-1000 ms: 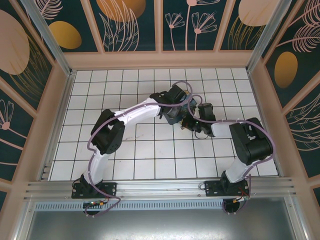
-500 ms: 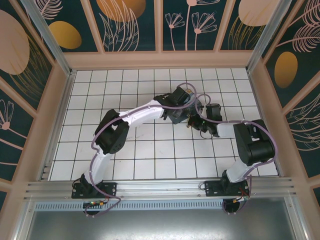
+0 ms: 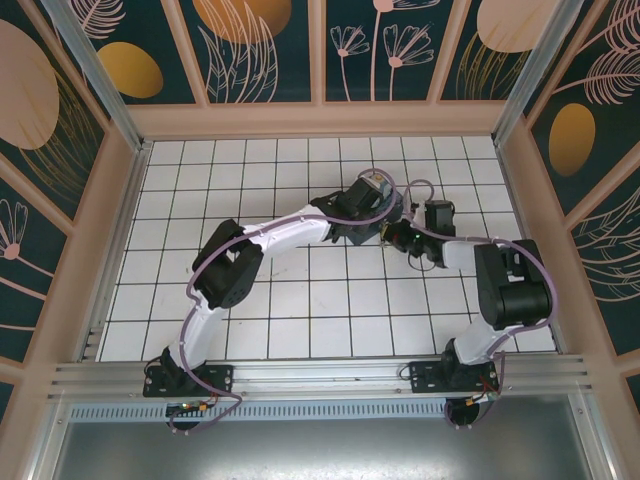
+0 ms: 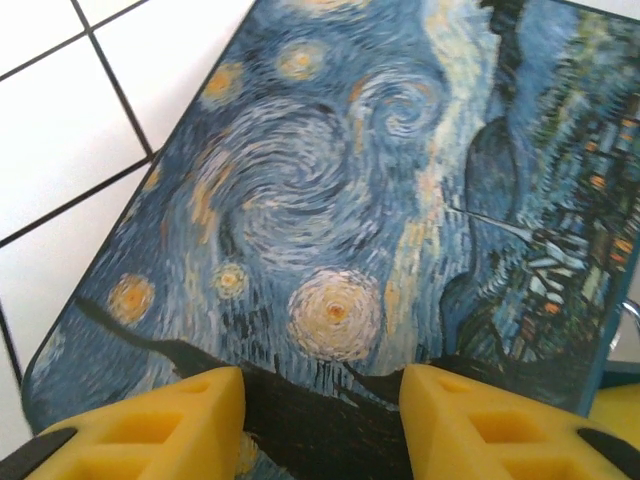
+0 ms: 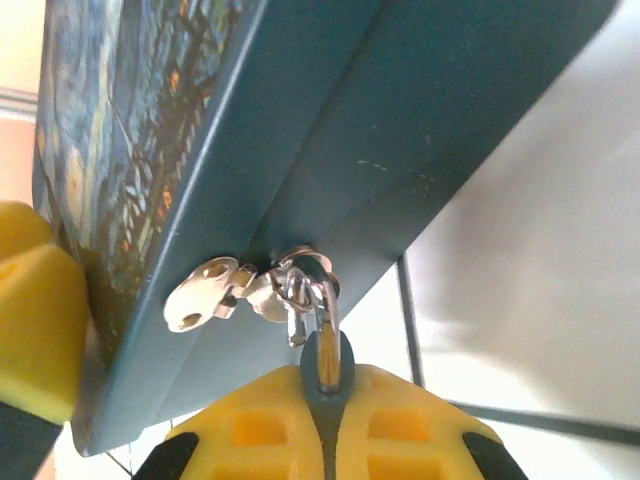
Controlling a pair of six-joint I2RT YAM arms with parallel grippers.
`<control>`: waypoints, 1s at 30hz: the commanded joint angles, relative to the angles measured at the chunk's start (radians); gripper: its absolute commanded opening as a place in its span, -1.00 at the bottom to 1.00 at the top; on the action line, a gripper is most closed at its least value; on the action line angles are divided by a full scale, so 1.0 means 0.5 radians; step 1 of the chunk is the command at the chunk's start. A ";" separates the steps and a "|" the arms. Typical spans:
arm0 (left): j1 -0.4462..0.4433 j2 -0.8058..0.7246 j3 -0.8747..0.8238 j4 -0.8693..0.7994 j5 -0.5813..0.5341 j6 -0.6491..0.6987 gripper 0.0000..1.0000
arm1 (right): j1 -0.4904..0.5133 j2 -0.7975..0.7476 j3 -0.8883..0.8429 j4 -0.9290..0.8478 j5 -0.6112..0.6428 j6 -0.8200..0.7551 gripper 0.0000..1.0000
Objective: Unlock a padlock with a key
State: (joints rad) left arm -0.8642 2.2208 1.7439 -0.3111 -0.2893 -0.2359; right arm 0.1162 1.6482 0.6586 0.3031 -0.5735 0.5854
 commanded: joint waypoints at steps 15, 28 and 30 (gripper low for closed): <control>0.026 0.403 -0.134 -0.571 -0.016 0.046 -0.10 | -0.335 0.302 0.517 -0.365 -0.030 -0.176 -1.00; 0.025 0.161 0.055 -0.607 -0.074 0.020 0.71 | -0.355 -0.179 0.062 -0.391 0.179 -0.073 -0.02; 0.025 0.081 0.118 -0.633 -0.109 0.013 0.90 | -0.379 -0.278 0.031 -0.437 0.214 -0.069 0.19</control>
State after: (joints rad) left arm -0.8505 2.2471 1.8191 -0.3443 -0.3363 -0.2569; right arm -0.0563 1.5818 0.6941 0.1040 -0.5091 0.5430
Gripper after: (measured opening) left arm 0.932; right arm 0.581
